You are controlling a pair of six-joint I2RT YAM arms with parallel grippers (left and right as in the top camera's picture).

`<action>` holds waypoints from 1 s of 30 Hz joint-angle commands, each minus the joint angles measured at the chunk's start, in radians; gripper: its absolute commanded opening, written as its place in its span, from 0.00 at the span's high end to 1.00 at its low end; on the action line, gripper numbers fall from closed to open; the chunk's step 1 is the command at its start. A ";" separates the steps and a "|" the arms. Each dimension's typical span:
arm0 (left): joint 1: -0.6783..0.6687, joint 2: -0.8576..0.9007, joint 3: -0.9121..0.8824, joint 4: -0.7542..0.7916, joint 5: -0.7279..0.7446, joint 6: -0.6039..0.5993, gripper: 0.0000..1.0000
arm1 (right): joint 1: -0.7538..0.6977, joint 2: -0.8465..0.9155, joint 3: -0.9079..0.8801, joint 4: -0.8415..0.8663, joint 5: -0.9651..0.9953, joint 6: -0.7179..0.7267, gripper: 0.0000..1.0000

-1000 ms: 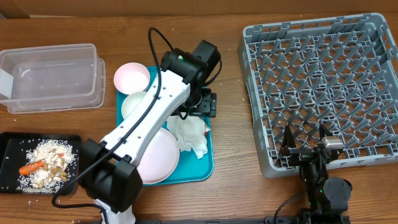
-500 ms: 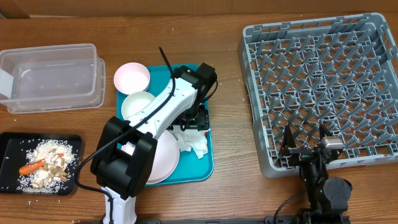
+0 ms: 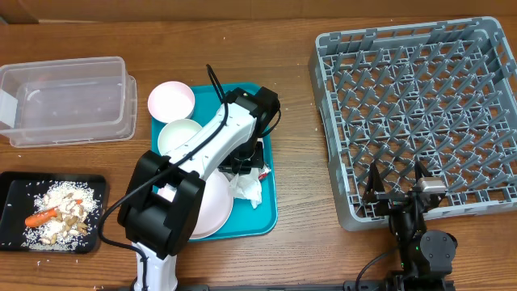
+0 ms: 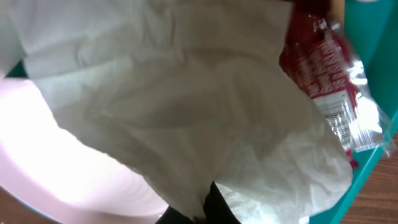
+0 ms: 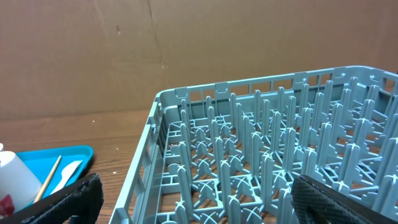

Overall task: Sort waste into correct bins and load items into the dishwasher
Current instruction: 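Grasp the crumpled white tissue on the teal tray with the left gripper, then carry the tissue left and release it into the clear bin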

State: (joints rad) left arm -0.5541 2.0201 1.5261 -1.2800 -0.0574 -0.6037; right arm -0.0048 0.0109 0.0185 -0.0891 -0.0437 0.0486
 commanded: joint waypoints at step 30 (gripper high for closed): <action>0.673 -0.344 0.249 0.107 -0.072 0.062 0.96 | 0.005 -0.008 -0.010 0.006 0.009 -0.005 0.00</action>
State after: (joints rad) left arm 0.0086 1.6718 1.7557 -1.2480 -0.1070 -0.5667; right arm -0.0048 0.0109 0.0185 -0.0898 -0.0437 0.0483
